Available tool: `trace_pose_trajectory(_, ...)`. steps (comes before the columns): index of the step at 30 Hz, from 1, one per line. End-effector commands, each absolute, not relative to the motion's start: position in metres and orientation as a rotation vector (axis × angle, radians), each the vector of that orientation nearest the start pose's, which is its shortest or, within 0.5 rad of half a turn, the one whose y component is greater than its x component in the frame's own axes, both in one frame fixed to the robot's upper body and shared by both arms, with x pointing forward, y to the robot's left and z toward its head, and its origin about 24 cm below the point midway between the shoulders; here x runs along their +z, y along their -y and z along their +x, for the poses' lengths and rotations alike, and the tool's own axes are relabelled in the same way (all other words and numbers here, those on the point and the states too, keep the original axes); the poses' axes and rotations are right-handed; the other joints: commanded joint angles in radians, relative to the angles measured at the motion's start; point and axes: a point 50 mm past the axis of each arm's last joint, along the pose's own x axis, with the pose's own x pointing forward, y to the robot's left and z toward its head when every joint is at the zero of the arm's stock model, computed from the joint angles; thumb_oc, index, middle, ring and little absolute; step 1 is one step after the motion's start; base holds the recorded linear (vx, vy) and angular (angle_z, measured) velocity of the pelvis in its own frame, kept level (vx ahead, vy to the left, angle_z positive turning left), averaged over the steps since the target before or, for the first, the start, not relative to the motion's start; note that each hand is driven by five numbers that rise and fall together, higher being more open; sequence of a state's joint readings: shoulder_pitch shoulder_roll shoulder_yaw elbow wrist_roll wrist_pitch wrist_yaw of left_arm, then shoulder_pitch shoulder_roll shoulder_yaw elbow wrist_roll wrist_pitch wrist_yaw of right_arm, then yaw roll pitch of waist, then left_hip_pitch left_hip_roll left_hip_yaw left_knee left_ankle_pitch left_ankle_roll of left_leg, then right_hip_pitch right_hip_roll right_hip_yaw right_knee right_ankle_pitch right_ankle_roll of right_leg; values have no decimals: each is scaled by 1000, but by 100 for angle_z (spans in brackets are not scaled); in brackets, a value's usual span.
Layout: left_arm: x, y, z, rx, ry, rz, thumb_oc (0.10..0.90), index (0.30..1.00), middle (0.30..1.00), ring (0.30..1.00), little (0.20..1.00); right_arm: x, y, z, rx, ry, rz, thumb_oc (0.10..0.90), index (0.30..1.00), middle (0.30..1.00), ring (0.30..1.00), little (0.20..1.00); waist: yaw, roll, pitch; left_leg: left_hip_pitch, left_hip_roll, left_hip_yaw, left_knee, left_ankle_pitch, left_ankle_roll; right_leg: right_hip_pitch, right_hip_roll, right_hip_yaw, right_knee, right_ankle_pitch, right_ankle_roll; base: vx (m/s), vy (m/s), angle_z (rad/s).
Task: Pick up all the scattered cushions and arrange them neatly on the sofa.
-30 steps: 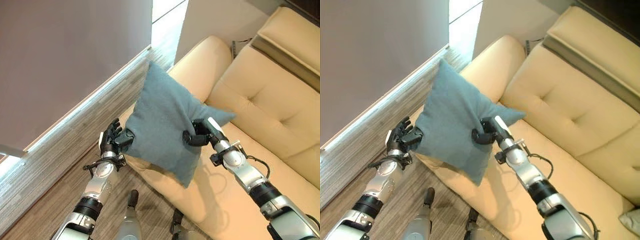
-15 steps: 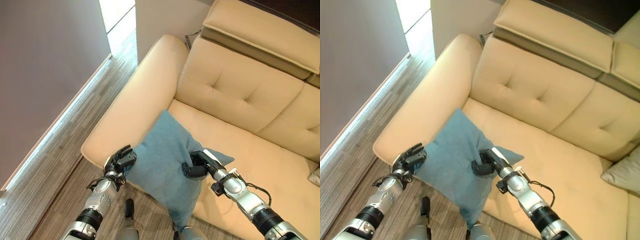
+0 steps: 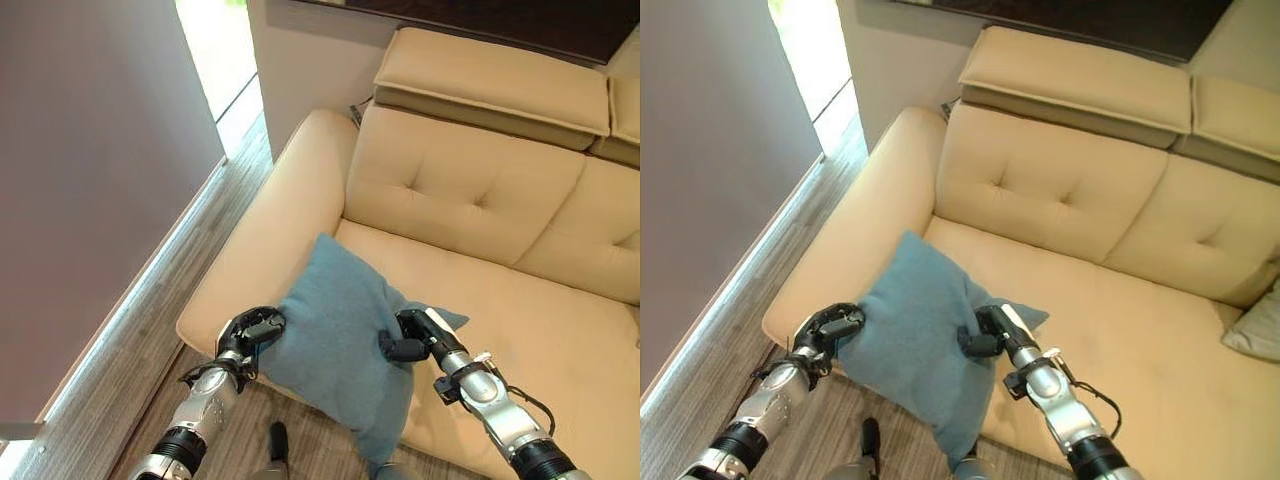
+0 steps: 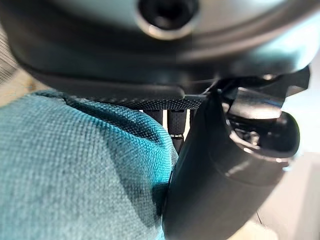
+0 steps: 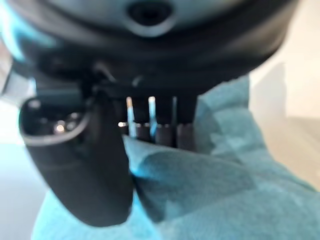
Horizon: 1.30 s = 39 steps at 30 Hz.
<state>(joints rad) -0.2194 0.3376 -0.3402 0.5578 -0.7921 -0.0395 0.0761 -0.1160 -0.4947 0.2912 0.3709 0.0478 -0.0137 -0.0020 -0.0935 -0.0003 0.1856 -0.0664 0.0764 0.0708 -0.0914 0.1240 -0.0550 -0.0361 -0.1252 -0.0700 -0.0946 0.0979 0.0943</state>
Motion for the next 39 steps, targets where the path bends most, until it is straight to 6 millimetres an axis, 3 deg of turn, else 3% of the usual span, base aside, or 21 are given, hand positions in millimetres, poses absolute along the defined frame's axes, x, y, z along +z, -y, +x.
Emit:
trace_pose_trajectory(1, 45, -92, 310, -396, -104, -395, 400, 300, 300, 300, 300, 77, 164, 296, 246, 171, -405, 400, 300, 300, 300, 300, 17, 31, -67, 105, 17, 76, 15, -203, 38, 20, -52, -100, 158, -167, 58, -186, -101, -39)
trace_pose_trajectory(2, 48, -95, 310, -393, -94, -394, 400, 300, 300, 300, 300, 80, 162, 298, 251, 184, -406, 400, 300, 300, 300, 300, 31, 39, -61, 107, 35, 111, 15, -199, 31, 15, -78, -193, 192, -171, 53, -130, -73, -76)
trace_pose_trajectory(3, 48, -95, 310, -393, -94, -393, 400, 300, 300, 300, 300, 81, 162, 298, 251, 185, -406, 400, 300, 300, 300, 300, 30, 39, -63, 103, 34, 110, 14, -196, 31, 12, -78, -194, 191, -169, 53, -148, -93, -112)
trace_pose_trajectory(4, 48, -98, 308, -393, -95, -391, 400, 300, 300, 300, 300, 82, 160, 299, 261, 189, -409, 400, 300, 300, 300, 300, 42, 44, -60, 107, 51, 154, 21, -189, 21, 28, -102, -297, 209, -178, 49, -117, -184, -114)
trace_pose_trajectory(5, 48, -99, 305, -409, -96, -383, 400, 300, 300, 300, 300, 80, 158, 297, 265, 183, -396, 400, 300, 300, 300, 300, 41, 41, -59, 113, 70, 178, 30, -178, 13, 26, -105, -320, 238, -192, 45, -100, -274, -113)
trace_pose_trajectory(10, 44, -94, 298, -431, -113, -413, 400, 300, 300, 300, 300, 73, 166, 287, 246, 161, -363, 400, 300, 300, 300, 300, 17, 41, -70, 119, 124, 192, 99, -180, -15, 46, -50, -248, 206, -233, 6, 51, -292, -65)
trace_pose_trajectory(11, 42, -84, 294, -450, -127, -426, 400, 300, 300, 300, 300, 76, 169, 285, 238, 176, -367, 400, 300, 300, 300, 300, 3, 47, -62, 111, 165, 190, 189, -191, -37, 81, -18, -228, 195, -277, -22, 10, -233, -22)
trace_pose_trajectory(15, 47, -69, 291, -480, -119, -464, 400, 300, 300, 300, 300, 81, 175, 282, 211, 198, -375, 400, 300, 300, 300, 300, -10, 51, -20, 17, 213, 179, 396, -116, -40, 114, 14, -222, 185, -293, -71, -3, -235, -36)
trace_pose_trajectory(16, 47, -67, 290, -481, -117, -470, 400, 300, 300, 300, 300, 82, 174, 283, 215, 200, -383, 400, 300, 300, 300, 300, -11, 49, -12, 0, 207, 184, 431, -112, -39, 116, 17, -215, 183, -297, -77, -75, -117, -20)
trace_pose_trajectory(17, 46, -65, 286, -489, -116, -470, 400, 300, 300, 300, 300, 81, 173, 281, 215, 197, -377, 400, 300, 300, 300, 300, 9, 44, -8, -48, 81, 143, 417, -169, 9, 106, 13, -193, 164, -273, -73, -51, -34, -37)
trace_pose_trajectory(19, 46, -65, 286, -489, -116, -470, 400, 300, 300, 300, 300, 81, 173, 281, 215, 197, -377, 400, 300, 300, 300, 300, 9, 44, -8, -48, 81, 143, 418, -169, 9, 106, 13, -193, 164, -273, -73, 1, -3, -68)
trace_pose_trajectory(20, 44, -60, 282, -507, -123, -480, 400, 300, 300, 300, 300, 79, 172, 280, 216, 194, -378, 400, 300, 300, 300, 300, 26, 46, -9, -76, -1, 110, 374, -204, 28, 114, 20, -181, 146, -264, -63, 101, -5, -48)
trace_pose_trajectory(21, 43, -57, 280, -526, -127, -481, 400, 300, 300, 300, 300, 77, 172, 279, 212, 186, -378, 400, 300, 300, 300, 300, 32, 47, -16, -81, -41, 110, 308, -186, 35, 123, 33, -174, 131, -255, -49, 141, -12, -35)
trace_pose_trajectory(23, 42, -56, 282, -523, -132, -472, 400, 300, 300, 300, 300, 73, 172, 279, 207, 174, -380, 400, 300, 300, 300, 300, 44, 49, -23, -88, -70, 115, 238, -163, 39, 133, 55, -141, 123, -254, -40, 195, 22, -50)
trace_pose_trajectory(24, 38, -60, 280, -506, -138, -470, 400, 300, 300, 300, 300, 69, 170, 278, 200, 158, -371, 400, 300, 300, 300, 300, 66, 50, -30, -90, -113, 16, 217, -156, 49, 140, 66, -108, 135, -256, -37, 316, 86, -89)
trace_pose_trajectory(27, 33, -58, 277, -511, -162, -468, 400, 300, 300, 300, 300, 59, 172, 269, 188, 126, -357, 400, 300, 300, 300, 300, 48, 48, -55, -27, -116, 5, 147, -151, 80, 133, 66, -105, 211, -282, -24, 204, 86, -77)
trace_pose_trajectory(31, 31, -62, 275, -488, -162, -451, 400, 300, 300, 300, 300, 58, 167, 271, 183, 126, -343, 400, 300, 300, 300, 300, 33, 65, -30, 50, -122, 4, 105, -168, 124, 7, -9, -118, 481, -234, 55, 66, 78, 2)
trace_pose_trajectory(32, 29, -65, 274, -484, -169, -445, 400, 300, 300, 300, 300, 58, 164, 272, 182, 123, -330, 400, 300, 300, 300, 300, 32, 72, -31, 65, -113, 4, 97, -175, 123, 5, -54, -131, 468, -220, 58, 65, -37, -5)
trace_pose_trajectory(34, 28, -65, 274, -484, -173, -442, 400, 300, 300, 300, 300, 57, 164, 270, 180, 118, -319, 400, 300, 300, 300, 300, 29, 79, -29, 69, -105, -6, 93, -178, 118, 6, -75, -131, 450, -211, 49, 46, -93, 6)
trace_pose_trajectory(38, 26, -64, 272, -486, -180, -454, 400, 300, 300, 300, 300, 55, 167, 265, 170, 117, -332, 400, 300, 300, 300, 300, 2, 89, -29, 65, -86, -58, 105, -192, 95, -13, -136, 18, 348, -132, 55, 58, -230, 39)
trace_pose_trajectory(39, 27, -64, 273, -481, -175, -451, 400, 300, 300, 300, 300, 53, 167, 263, 158, 111, -326, 400, 300, 300, 300, 300, -13, 76, -32, 60, -85, -83, 114, -198, 84, -7, -122, 106, 294, -118, 70, 43, -255, 54)
